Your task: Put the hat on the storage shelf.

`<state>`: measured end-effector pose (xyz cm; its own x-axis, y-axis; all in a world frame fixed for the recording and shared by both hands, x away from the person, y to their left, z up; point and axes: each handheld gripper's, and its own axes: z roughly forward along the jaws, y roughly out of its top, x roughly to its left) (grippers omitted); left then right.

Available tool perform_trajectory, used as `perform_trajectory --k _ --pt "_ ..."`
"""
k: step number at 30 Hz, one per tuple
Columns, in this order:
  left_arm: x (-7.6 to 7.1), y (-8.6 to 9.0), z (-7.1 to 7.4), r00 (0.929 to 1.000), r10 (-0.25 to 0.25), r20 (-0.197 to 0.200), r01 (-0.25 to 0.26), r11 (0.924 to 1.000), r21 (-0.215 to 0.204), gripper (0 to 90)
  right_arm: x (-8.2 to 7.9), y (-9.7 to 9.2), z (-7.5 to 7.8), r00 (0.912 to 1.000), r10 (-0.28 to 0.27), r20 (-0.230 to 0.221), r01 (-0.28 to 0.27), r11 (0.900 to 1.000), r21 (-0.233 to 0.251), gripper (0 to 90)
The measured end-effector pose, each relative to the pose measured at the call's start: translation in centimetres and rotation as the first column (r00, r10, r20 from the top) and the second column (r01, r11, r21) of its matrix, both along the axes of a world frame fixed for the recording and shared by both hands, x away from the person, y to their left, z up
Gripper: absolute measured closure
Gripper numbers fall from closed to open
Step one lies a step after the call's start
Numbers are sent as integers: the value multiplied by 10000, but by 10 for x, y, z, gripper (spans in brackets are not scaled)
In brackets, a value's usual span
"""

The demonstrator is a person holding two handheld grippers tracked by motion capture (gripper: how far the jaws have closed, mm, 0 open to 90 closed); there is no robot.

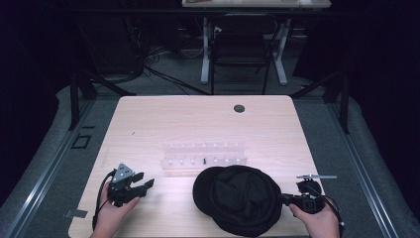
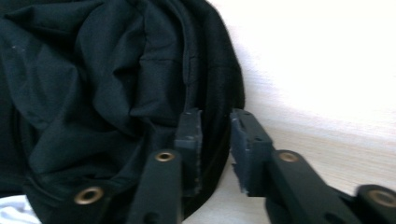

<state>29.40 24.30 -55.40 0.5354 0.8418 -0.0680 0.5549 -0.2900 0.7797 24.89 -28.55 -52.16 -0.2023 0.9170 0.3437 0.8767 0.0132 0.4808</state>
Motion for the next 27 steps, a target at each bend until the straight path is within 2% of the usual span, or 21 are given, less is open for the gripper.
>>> perform_trajectory --k 1,4,6,11,15,22,23,26,27 --pt "0 0 0 10000 -5 10 5 10000 14 487 3 -1 -1 9998 102 -164 -101 9999 37 822" --pt "0 0 0 10000 -10 9 10 10000 21 487 7 -1 -1 9995 136 -281 -132 9998 125 859" --pt "0 0 0 10000 -8 10 8 10000 17 487 8 -1 -1 9995 116 -310 -110 9997 197 862" --pt "0 0 0 10000 6 21 -6 10000 -2 487 16 -5 3 9983 267 -521 -266 9996 39 865" --pt "0 -1 0 10000 -8 -20 8 10000 30 488 23 -6 6 9981 181 -597 -185 9998 -58 865" --pt "0 -2 0 10000 -59 -17 59 10000 68 488 35 -6 8 9927 125 -1196 -135 9999 -68 850" --pt "0 -2 -1 9999 -94 -41 94 9999 76 487 38 -5 9 9897 101 -1430 -123 9998 -143 844" --pt "0 -2 0 10000 -92 -37 92 9999 76 488 41 -2 10 9868 -4 -1620 -44 9996 -290 839" --pt "0 -2 0 10000 -95 -21 95 9999 94 488 44 -2 11 9823 191 -1865 -263 9990 -362 834"
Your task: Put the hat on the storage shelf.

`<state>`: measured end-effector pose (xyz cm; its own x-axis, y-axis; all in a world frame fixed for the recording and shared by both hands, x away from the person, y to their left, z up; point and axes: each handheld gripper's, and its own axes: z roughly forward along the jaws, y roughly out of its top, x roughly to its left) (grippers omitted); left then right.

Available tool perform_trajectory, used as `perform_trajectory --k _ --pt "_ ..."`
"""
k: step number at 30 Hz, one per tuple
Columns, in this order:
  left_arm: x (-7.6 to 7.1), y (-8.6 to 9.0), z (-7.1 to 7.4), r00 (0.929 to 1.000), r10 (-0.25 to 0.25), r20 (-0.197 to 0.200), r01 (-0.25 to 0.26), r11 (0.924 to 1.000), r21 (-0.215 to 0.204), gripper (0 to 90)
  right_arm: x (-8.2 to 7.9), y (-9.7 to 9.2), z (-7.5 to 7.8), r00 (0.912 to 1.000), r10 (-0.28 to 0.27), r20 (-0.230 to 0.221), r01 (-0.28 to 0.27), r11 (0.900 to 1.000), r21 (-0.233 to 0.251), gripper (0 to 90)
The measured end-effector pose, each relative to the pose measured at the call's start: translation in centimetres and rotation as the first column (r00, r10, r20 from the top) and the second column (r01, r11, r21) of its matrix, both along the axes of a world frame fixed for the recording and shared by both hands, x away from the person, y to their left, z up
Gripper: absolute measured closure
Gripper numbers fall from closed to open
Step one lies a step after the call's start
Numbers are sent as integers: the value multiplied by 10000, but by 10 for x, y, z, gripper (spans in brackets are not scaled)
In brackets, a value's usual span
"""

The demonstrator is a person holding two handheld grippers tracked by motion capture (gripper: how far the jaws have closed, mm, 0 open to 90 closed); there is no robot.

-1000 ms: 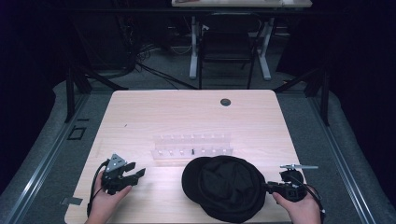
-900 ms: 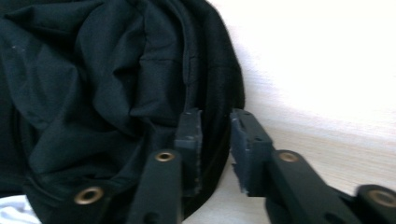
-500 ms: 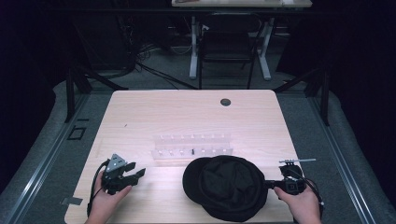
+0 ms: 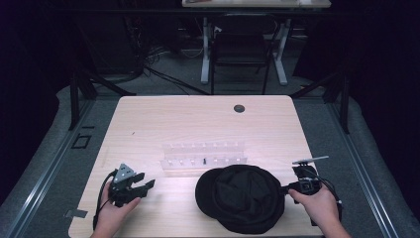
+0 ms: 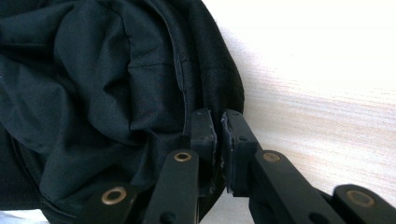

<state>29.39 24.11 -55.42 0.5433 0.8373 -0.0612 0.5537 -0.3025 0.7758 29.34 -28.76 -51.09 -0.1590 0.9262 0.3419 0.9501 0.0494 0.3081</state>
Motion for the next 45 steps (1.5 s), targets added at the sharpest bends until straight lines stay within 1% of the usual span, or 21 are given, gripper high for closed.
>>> perform_trajectory --k 2,4,11,16,22,23,24,25,26,27,28,29,31,32,33,34,35,38,40,42,45 --pt "0 0 0 10000 2 -13 -2 10000 -3 487 1 2 0 9999 -144 -22 144 9999 7 831" --pt "0 0 0 10000 -2 -14 2 10000 10 487 5 3 2 9992 17 -398 -23 9999 -149 821" --pt "0 0 0 10000 -33 -27 33 10000 12 487 10 4 2 9960 30 -896 -37 10000 -76 799" --pt "0 0 0 10000 -24 -26 24 10000 7 487 15 5 1 9914 67 -1309 -104 9996 -273 781" --pt "0 -1 0 10000 -24 -14 24 10000 0 487 19 5 0 9883 -90 -1526 41 9995 -323 770" --pt "0 -1 0 10000 -30 -13 30 10000 5 487 21 3 0 9823 162 -1868 -257 9985 -485 773" --pt "0 -1 0 10000 -35 -9 35 10000 12 487 20 5 -5 9875 -332 -1542 325 9994 -70 779" --pt "0 -1 0 10000 -35 -9 35 10000 12 487 20 5 -5 9875 -332 -1542 325 9994 -70 779" --pt "0 0 0 10000 -35 -13 35 10000 22 487 22 5 -4 9821 -175 -1873 140 9997 -197 784" --pt "0 0 0 10000 -35 -13 35 10000 22 487 22 5 -4 9821 -175 -1873 140 9997 -197 784" --pt "0 0 0 10000 -25 -14 25 10000 6 487 23 3 -4 9784 72 -2066 -146 9993 -339 788" --pt "0 0 0 10000 -26 -13 26 10000 17 487 23 4 -5 9791 -149 -2028 90 9995 -301 788" --pt "1 0 0 10000 -16 -7 16 10000 3 487 23 5 -8 9799 -210 -1982 191 9998 -116 789" --pt "1 0 0 10000 -19 -7 19 10000 8 487 25 5 -8 9746 -101 -2237 47 9997 -246 789" --pt "1 0 0 10000 -22 -7 22 10000 7 487 25 5 -8 9746 -101 -2237 47 9997 -246 789" --pt "1 0 0 10000 -14 -7 14 10000 3 487 26 4 -9 9701 42 -2428 -127 9994 -337 783" --pt "1 0 0 10000 -14 -7 14 10000 3 487 26 5 -11 9711 -50 -2387 -34 9994 -350 779" --pt "1 0 0 10000 -6 -9 6 10000 30 487 28 4 -13 9657 -39 -2595 -29 9997 -261 777" --pt "1 0 0 10000 -27 -17 28 10000 64 487 28 5 -15 9672 -164 -2535 96 9996 -278 773" --pt "1 0 0 10000 -16 0 16 10000 54 488 28 4 -15 9641 -9 -2656 -104 9991 -412 772" --pt "1 0 0 10000 -10 -11 10 10000 37 487 28 6 -15 9652 -80 -2615 -21 9993 -382 772"
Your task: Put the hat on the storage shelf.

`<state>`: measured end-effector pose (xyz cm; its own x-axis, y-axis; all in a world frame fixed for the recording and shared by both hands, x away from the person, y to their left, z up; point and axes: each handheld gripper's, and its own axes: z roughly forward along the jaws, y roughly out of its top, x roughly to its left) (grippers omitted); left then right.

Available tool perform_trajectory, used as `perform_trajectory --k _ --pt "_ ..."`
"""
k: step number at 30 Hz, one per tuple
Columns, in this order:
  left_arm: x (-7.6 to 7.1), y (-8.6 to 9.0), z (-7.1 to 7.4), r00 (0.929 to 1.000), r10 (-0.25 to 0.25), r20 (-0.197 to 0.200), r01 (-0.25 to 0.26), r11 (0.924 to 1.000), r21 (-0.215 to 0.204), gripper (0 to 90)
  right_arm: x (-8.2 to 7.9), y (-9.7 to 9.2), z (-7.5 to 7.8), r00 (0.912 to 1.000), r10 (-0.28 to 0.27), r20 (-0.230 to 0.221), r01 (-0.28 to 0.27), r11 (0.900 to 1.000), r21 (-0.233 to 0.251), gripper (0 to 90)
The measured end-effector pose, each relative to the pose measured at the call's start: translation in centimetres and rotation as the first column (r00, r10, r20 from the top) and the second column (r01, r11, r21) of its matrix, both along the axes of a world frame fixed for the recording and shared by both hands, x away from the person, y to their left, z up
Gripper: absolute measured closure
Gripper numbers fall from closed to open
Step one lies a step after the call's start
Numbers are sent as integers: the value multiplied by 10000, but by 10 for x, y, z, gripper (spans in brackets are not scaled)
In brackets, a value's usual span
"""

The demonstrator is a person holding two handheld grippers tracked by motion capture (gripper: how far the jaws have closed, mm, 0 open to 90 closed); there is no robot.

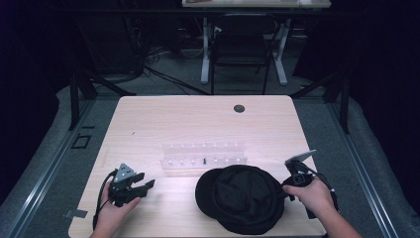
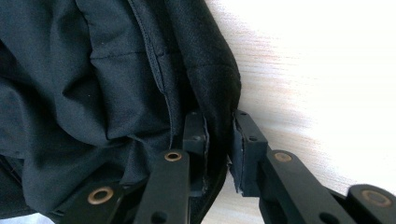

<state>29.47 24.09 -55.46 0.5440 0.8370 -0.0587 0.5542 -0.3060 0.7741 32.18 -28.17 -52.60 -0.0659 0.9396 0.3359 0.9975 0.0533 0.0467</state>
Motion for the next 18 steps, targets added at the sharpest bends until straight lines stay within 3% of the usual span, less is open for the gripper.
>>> perform_trajectory --k 6,7,11,18 --pt "0 0 0 10000 -7 -6 7 10000 12 487 1 -1 -1 9996 63 -264 -56 9997 249 817" --pt "0 0 0 10000 4 -1 -4 10000 1 487 1 0 -2 9996 -129 -242 138 9993 334 829" --pt "0 0 0 10000 -11 -3 11 10000 27 487 3 -5 -1 9985 109 -534 -79 9984 569 864" --pt "0 0 0 10000 -8 3 8 10000 19 487 2 -6 -1 9985 -92 -544 142 9955 935 873"
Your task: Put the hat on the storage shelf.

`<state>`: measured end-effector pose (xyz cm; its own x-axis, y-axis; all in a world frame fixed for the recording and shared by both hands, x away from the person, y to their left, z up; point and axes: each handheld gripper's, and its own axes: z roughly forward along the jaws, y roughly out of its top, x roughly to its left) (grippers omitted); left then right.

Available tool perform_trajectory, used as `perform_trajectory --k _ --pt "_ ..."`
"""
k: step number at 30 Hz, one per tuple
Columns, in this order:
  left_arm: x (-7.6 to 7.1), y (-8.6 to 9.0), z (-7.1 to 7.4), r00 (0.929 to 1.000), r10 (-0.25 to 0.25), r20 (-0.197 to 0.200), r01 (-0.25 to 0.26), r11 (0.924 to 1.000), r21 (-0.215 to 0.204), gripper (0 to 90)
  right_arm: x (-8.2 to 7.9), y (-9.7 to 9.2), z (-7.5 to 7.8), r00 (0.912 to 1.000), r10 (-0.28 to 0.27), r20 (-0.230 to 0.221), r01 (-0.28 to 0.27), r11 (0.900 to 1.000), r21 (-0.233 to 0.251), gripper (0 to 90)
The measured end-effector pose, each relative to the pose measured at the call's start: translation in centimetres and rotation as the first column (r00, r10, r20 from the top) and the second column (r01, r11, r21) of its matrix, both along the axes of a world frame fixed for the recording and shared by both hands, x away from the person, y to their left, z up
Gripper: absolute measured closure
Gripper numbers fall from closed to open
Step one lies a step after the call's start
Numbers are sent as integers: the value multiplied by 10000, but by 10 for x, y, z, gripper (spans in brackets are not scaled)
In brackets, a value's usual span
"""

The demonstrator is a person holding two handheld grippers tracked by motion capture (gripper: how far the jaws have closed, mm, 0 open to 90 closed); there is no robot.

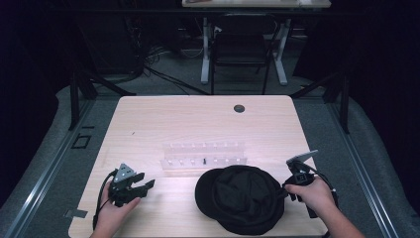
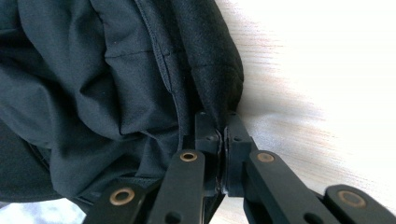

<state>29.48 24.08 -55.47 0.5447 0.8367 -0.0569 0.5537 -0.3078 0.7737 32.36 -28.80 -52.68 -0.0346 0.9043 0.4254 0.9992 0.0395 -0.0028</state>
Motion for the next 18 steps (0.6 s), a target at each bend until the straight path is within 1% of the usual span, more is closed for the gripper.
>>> perform_trajectory --k 1,2,3,4,5,6,8,9,10,11,12,13,14,15,17,18 --pt "0 0 0 10000 -3 -42 3 10000 10 487 0 -1 0 10000 94 -4 -94 9999 -60 875" --pt "0 0 0 10000 -16 -58 16 10000 16 487 -1 1 0 9999 -119 107 119 9999 21 876" --pt "0 0 0 10000 1 -16 -1 10000 -5 487 -1 -1 1 10000 68 50 -69 10000 18 877" --pt "0 0 0 10000 -28 -39 28 10000 25 487 -1 -2 2 9999 103 -15 -103 9999 66 877" --pt "0 0 0 10000 -32 -47 33 10000 33 487 -1 -1 3 9999 -136 103 133 9996 261 878" --pt "0 0 0 10000 -22 -55 23 10000 42 487 -1 -4 4 10000 54 53 -56 9995 303 879" --pt "0 0 0 10000 -11 -32 11 10000 21 487 -1 -5 5 9999 106 27 -107 9993 370 879" --pt "0 0 0 10000 -22 -43 22 10000 32 487 -1 -4 5 10000 -53 50 50 9991 425 879" --pt "0 0 0 10000 -27 -48 27 10000 32 488 -2 -5 6 9999 -67 85 63 9988 482 880" --pt "0 -1 0 10000 -6 -67 6 10000 24 487 -3 -6 8 9999 -67 135 58 9979 646 880" --pt "0 -1 0 10000 -6 -67 6 10000 24 487 -3 -6 8 9999 -67 135 58 9979 646 880" --pt "0 -1 0 10000 -7 -71 8 10000 29 487 -3 -5 10 9996 -201 214 183 9968 772 880" --pt "0 -1 0 10000 -4 -70 5 10000 25 487 -3 -5 11 9996 -134 254 114 9969 776 880" --pt "0 -1 0 10000 -4 -70 5 10000 25 487 -4 -5 12 9993 -231 298 205 9962 844 880" --pt "0 0 0 10000 -26 -60 26 10000 30 487 -5 -6 14 9993 -189 333 160 9963 847 881" --pt "0 0 0 10000 -28 -63 28 10000 28 487 -5 -5 15 9986 -343 402 308 9959 848 880"
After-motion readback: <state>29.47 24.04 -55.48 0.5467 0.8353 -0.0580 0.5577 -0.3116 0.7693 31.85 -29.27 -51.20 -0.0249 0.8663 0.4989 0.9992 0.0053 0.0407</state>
